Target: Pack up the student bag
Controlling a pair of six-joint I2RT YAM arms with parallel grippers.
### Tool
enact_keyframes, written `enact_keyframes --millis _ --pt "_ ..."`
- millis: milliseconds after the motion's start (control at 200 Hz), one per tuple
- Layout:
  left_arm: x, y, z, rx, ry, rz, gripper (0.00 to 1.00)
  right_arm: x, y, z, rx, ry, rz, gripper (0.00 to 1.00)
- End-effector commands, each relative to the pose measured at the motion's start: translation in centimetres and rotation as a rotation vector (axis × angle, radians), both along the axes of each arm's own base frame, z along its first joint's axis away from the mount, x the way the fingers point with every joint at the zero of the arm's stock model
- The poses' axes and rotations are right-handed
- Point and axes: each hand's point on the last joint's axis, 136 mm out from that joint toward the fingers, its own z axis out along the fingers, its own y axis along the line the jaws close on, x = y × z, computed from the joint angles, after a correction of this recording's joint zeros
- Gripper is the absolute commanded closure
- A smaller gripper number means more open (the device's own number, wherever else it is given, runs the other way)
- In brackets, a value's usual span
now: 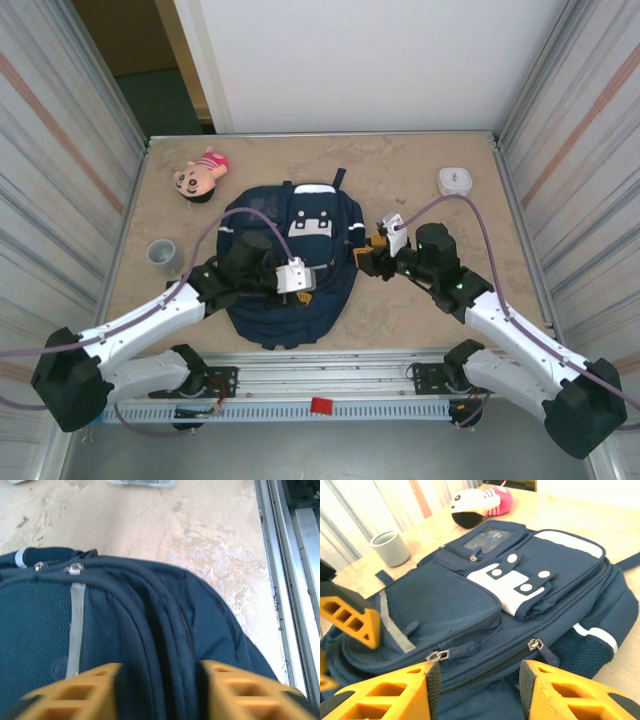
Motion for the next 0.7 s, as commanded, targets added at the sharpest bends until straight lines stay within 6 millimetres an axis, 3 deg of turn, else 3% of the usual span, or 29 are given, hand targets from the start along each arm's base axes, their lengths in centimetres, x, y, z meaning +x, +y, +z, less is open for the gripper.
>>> enact_keyframes --millis 0,95,210,411,586,697 --pt "0.7 -1.0 4.4 -0.133 -0.08 -0.003 0.35 0.0 -0.7 -0.4 -0.024 -0.007 -0.028 0.53" --pt "1.1 0.5 5.3 -0.153 -0.105 0.041 0.29 -0.2 -0.7 -1.0 -0.046 -0.003 -0.016 0.53" --pt "1.6 2.9 4.9 -0.109 -0.143 0.081 0.27 -0.5 -0.4 -1.3 -0.049 0.001 0.015 0.53" --pt "0.9 6.5 1.1 0.123 -0.155 0.023 0.21 -0.9 0.8 -1.4 -0.038 0.008 0.084 0.52" --pt "-0.2 7.8 -1.1 0.253 -0.124 -0.062 0.2 -1.2 1.6 -1.6 -0.04 0.018 0.131 0.52" --pt "0.4 8.3 -2.3 0.306 -0.134 -0.05 0.2 -1.3 1.7 -1.5 -0.038 0.011 0.135 0.52"
